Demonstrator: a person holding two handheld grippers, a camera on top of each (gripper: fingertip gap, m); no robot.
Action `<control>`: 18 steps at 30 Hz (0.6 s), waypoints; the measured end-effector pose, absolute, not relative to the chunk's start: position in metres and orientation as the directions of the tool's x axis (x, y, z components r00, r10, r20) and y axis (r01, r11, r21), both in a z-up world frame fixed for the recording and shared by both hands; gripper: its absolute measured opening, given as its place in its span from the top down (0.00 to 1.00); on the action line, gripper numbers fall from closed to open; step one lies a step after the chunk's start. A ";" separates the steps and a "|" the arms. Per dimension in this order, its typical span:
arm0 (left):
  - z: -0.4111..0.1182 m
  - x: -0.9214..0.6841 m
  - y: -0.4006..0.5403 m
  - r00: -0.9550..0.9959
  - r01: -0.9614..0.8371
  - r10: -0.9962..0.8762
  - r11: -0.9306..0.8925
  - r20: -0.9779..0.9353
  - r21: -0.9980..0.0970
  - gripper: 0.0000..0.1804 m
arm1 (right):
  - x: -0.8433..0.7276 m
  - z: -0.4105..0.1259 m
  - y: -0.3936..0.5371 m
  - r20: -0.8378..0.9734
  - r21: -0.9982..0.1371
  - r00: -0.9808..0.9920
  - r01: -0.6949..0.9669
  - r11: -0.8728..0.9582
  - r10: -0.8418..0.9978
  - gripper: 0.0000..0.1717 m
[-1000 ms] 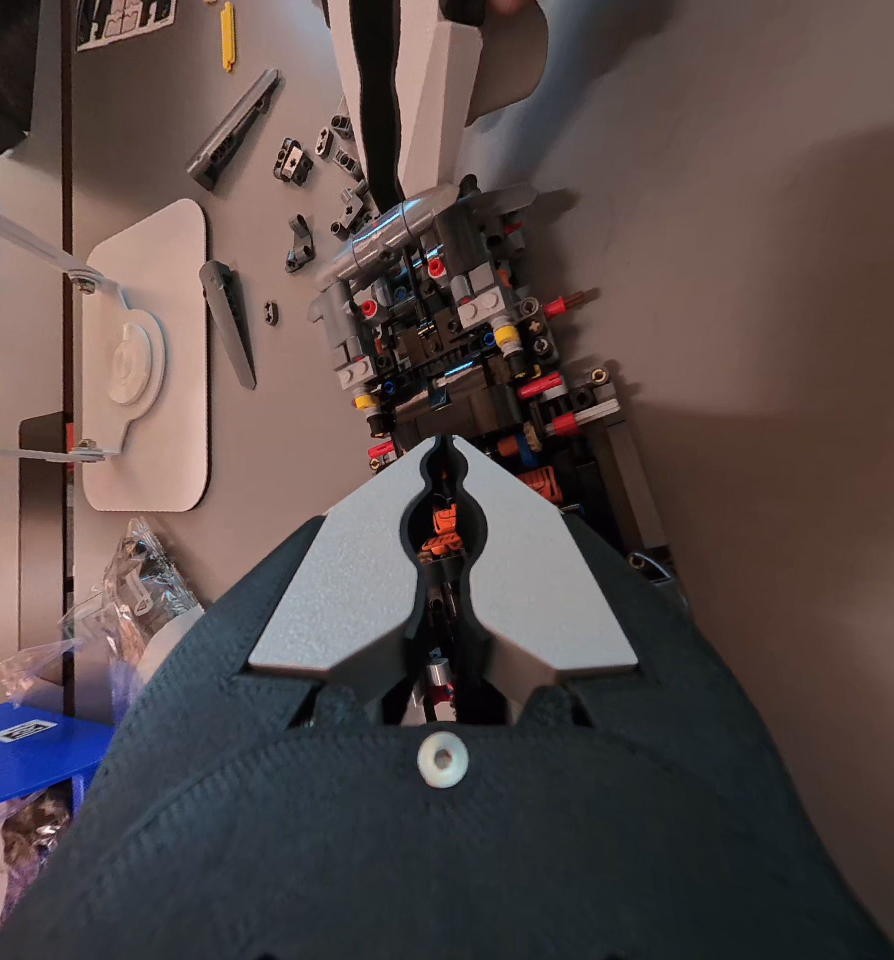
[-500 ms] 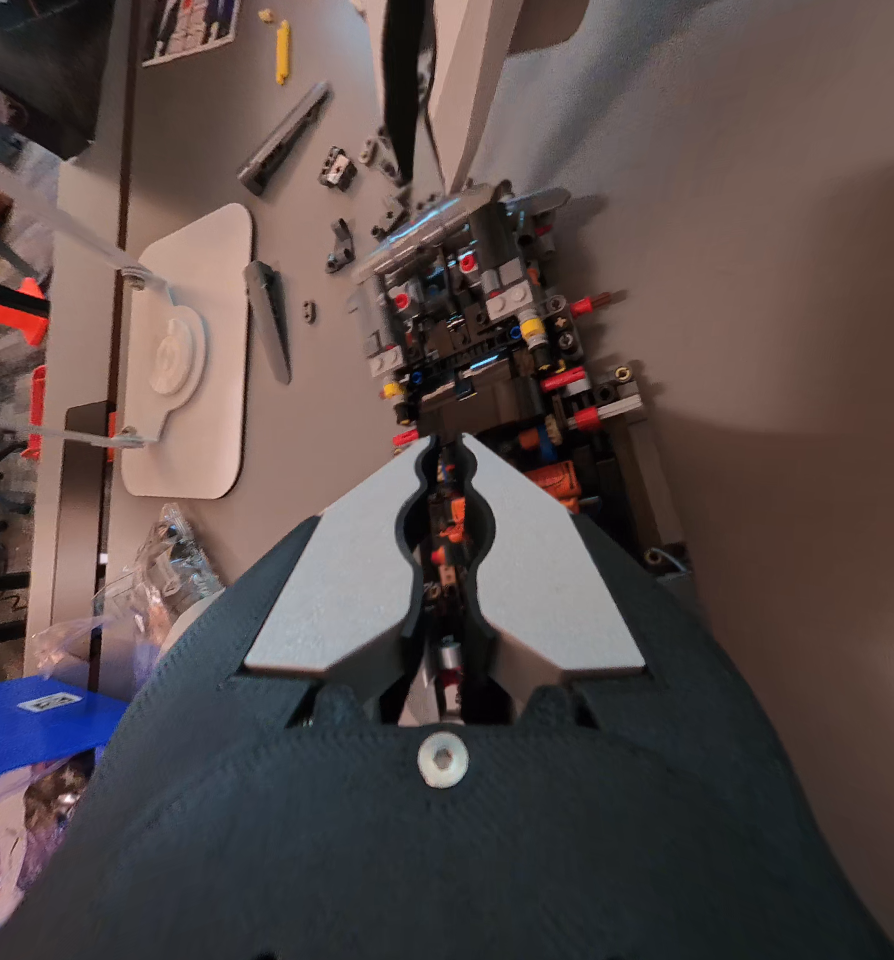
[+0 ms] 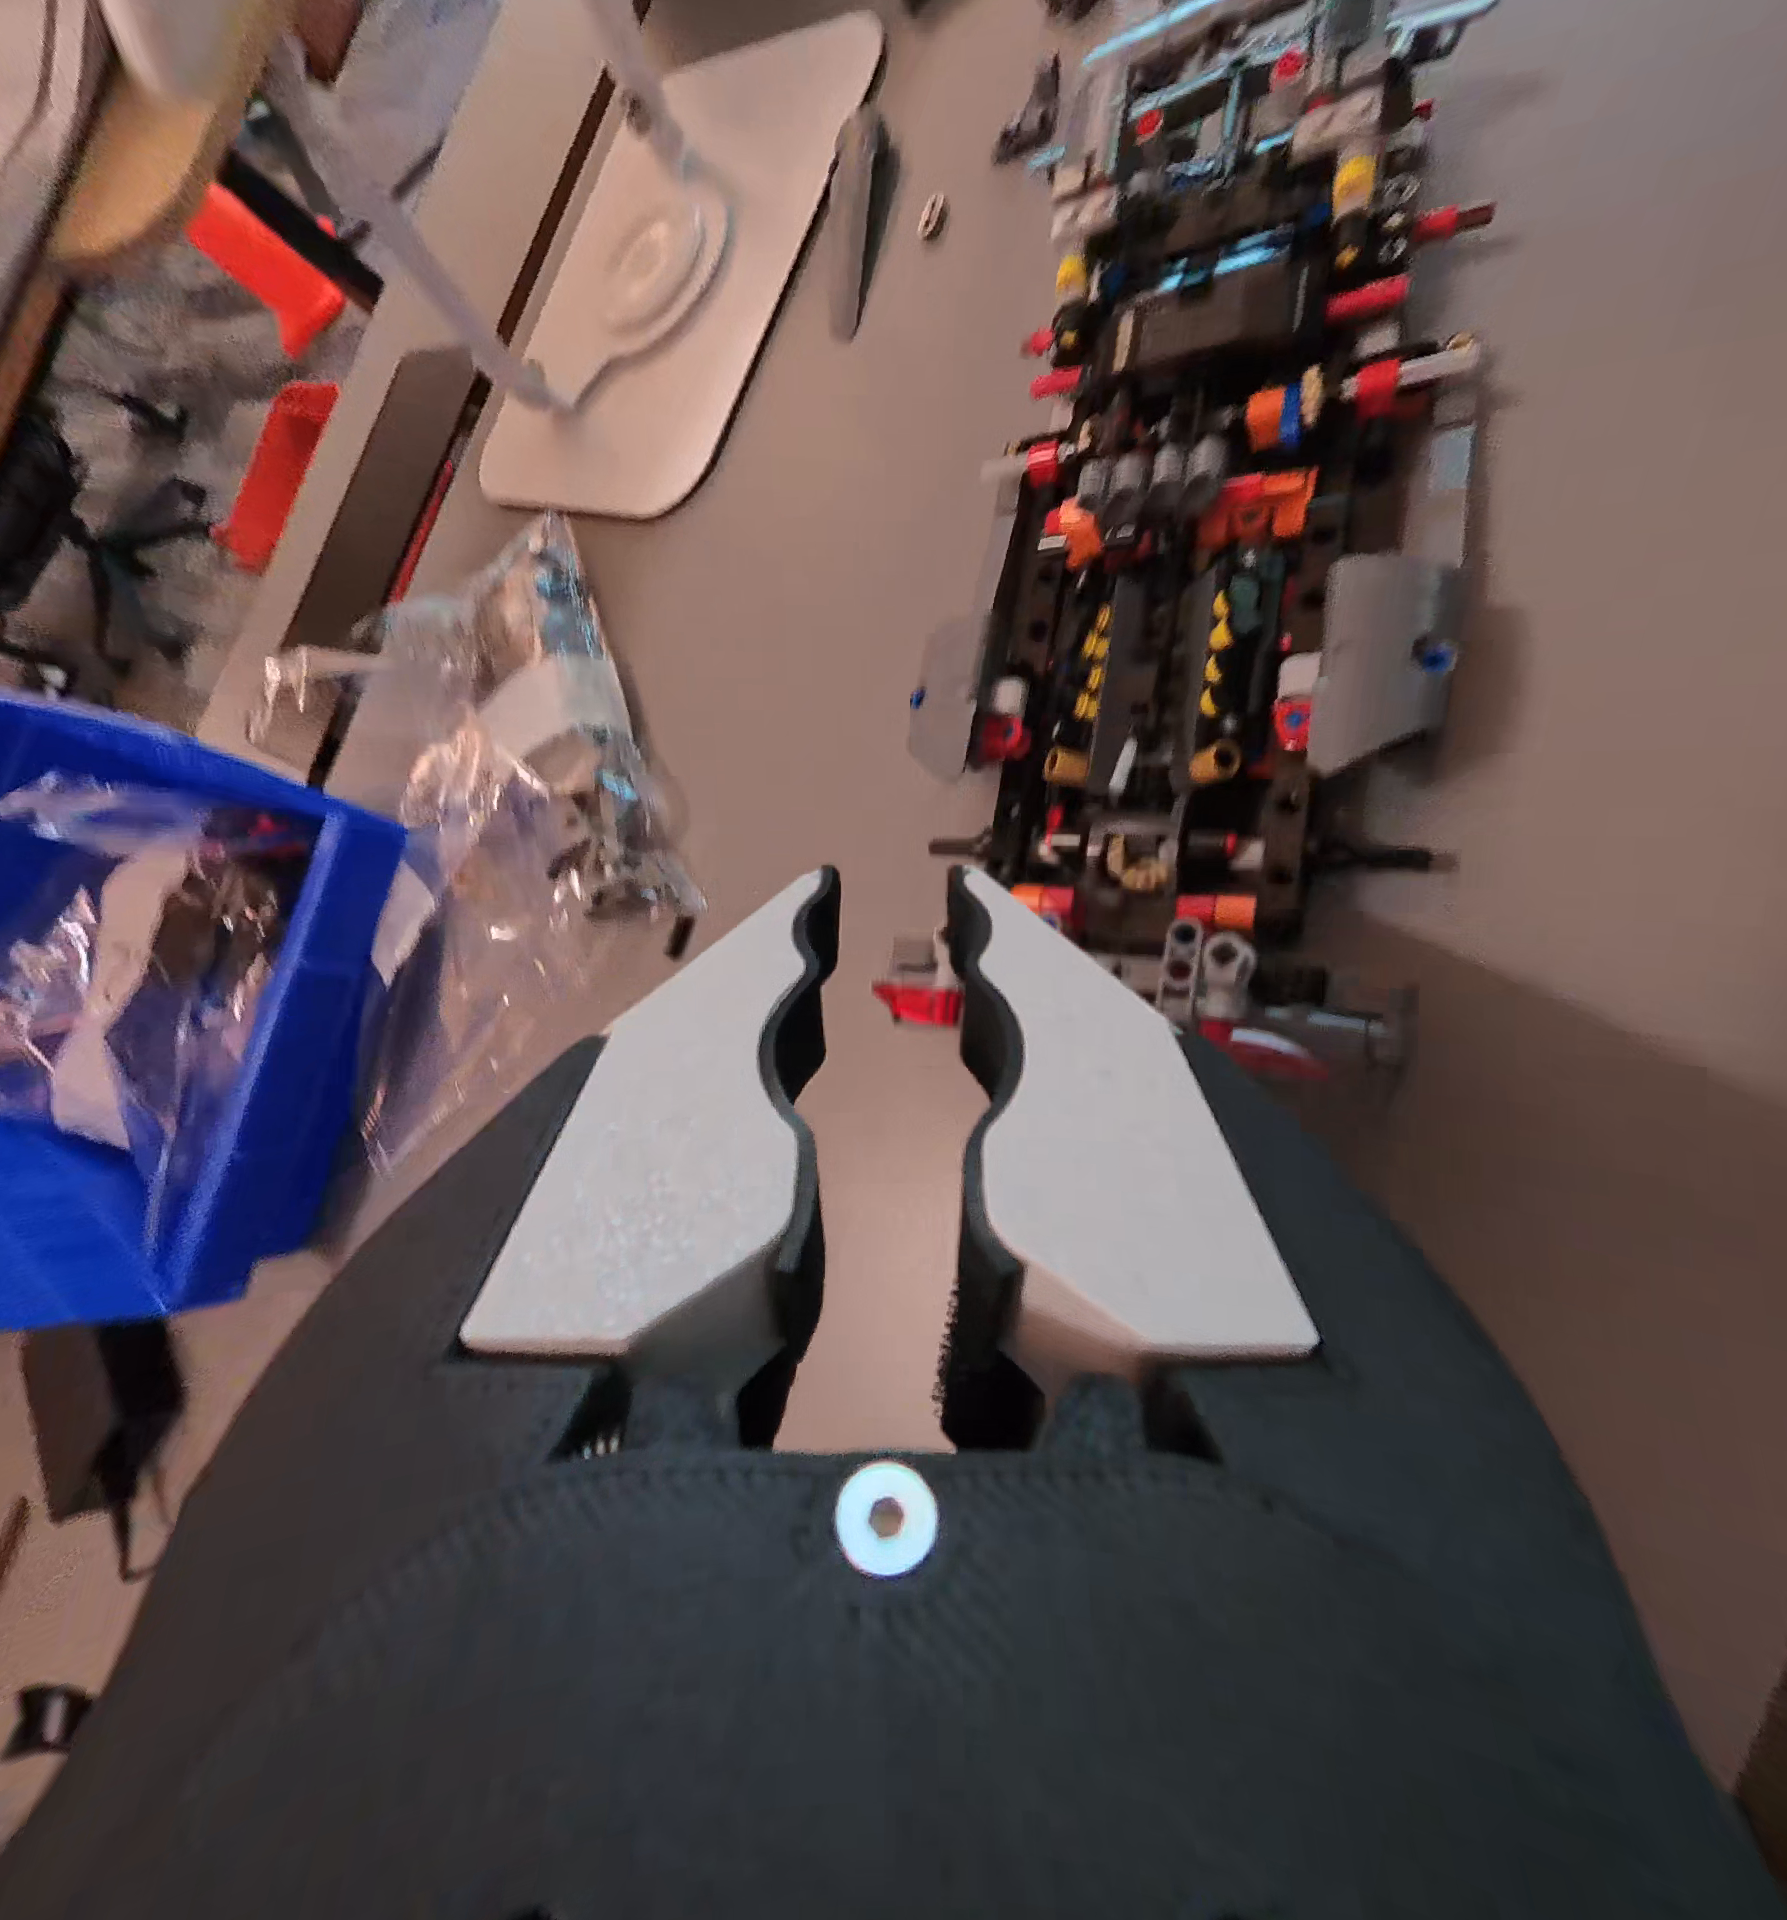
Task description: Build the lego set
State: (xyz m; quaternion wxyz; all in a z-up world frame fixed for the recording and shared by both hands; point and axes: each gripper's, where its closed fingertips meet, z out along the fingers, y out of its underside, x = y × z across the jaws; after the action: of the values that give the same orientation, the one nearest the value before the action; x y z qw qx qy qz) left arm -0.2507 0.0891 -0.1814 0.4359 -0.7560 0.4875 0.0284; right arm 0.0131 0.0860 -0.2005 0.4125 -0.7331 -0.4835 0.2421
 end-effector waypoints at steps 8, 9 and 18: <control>-0.210 -0.295 0.102 0.636 -0.683 -0.672 -0.263 -0.378 -0.681 0.90 | -0.007 -0.232 0.087 0.159 -0.763 0.410 0.628 -0.152 0.898 0.75; -0.214 -0.295 0.104 0.640 -0.670 -0.682 -0.270 -0.354 -0.692 0.90 | -0.008 -0.235 0.090 0.158 -0.759 0.419 0.631 -0.161 0.894 0.73; -0.245 -0.283 0.118 0.610 -0.677 -0.732 -0.284 -0.303 -0.679 1.00 | -0.016 -0.250 0.119 0.203 -0.728 0.467 0.660 -0.187 0.861 0.72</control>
State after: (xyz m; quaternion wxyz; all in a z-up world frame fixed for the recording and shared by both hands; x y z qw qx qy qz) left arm -0.2828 0.1179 -0.2445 0.4052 -0.8005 0.4403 -0.0338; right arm -0.0165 0.1186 -0.2495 0.3952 -0.7597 -0.5005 0.1270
